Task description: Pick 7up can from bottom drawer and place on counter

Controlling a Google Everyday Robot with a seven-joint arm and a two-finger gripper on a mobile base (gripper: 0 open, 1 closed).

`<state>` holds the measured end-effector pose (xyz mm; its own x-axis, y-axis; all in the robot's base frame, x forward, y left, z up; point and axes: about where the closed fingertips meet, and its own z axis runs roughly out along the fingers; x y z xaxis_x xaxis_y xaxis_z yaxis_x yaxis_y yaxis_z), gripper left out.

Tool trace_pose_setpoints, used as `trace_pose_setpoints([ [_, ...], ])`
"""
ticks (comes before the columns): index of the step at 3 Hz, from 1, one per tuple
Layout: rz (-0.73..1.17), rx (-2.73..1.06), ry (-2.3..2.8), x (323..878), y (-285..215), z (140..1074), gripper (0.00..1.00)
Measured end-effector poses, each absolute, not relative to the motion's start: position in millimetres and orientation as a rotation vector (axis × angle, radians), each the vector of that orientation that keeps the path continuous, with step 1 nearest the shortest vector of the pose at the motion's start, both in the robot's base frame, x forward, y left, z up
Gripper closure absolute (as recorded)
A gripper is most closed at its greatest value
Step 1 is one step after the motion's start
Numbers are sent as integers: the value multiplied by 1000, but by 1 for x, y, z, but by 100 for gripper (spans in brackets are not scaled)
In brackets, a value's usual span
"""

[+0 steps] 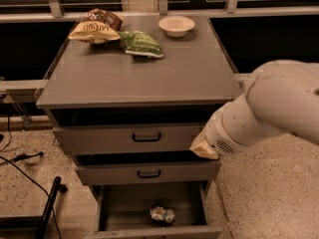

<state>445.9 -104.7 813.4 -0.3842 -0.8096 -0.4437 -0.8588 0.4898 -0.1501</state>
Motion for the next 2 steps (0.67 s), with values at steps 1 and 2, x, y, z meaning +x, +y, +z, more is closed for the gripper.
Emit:
trace_pose_setpoints([
  [1, 51, -1422, 2332, 444, -99, 761, 100],
  [2, 53, -1422, 2323, 444, -99, 767, 100],
])
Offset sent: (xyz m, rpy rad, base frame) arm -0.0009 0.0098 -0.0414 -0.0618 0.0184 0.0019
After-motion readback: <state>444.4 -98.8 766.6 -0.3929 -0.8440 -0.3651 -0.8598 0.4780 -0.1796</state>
